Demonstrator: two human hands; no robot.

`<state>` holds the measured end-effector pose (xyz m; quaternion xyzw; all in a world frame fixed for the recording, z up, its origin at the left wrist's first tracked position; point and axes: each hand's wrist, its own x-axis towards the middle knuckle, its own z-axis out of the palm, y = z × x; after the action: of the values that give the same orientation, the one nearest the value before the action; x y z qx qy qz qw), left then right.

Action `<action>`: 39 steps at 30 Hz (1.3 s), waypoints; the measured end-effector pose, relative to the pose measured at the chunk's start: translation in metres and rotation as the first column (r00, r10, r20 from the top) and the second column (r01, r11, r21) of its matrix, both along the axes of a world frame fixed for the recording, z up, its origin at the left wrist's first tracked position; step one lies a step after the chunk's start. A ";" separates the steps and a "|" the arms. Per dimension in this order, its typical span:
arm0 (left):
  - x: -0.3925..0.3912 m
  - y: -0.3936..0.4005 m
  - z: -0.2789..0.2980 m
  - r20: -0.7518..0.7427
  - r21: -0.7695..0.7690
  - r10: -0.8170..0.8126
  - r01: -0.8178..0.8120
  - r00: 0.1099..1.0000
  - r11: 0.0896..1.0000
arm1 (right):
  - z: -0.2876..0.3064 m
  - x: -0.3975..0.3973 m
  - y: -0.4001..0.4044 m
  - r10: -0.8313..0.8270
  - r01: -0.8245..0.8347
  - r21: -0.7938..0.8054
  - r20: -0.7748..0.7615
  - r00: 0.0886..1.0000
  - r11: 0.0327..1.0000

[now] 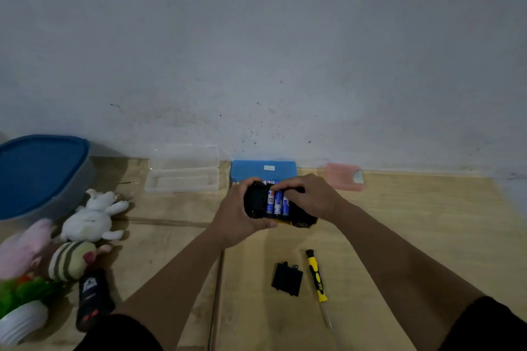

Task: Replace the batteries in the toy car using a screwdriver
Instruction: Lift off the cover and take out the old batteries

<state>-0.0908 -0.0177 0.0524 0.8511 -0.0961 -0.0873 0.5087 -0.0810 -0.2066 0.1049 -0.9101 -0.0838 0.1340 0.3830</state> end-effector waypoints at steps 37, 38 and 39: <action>0.021 0.051 0.014 0.039 -0.074 0.005 -0.002 0.999 0.997 | 0.017 0.011 0.065 -0.334 0.329 0.115 0.020 0.942 0.937; 0.021 0.052 0.014 0.059 -0.062 -0.004 0.008 0.998 0.998 | 0.016 0.010 0.066 -0.352 0.350 0.104 0.007 0.936 0.931; 0.021 0.053 0.014 0.077 -0.050 -0.014 0.018 0.997 0.999 | 0.014 0.009 0.067 -0.377 0.376 0.111 -0.012 0.926 0.920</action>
<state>-0.0699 0.0352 0.0664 0.8399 -0.1246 -0.0561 0.5252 -0.0719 -0.1394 0.1189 -0.8872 0.0833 0.0487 0.4512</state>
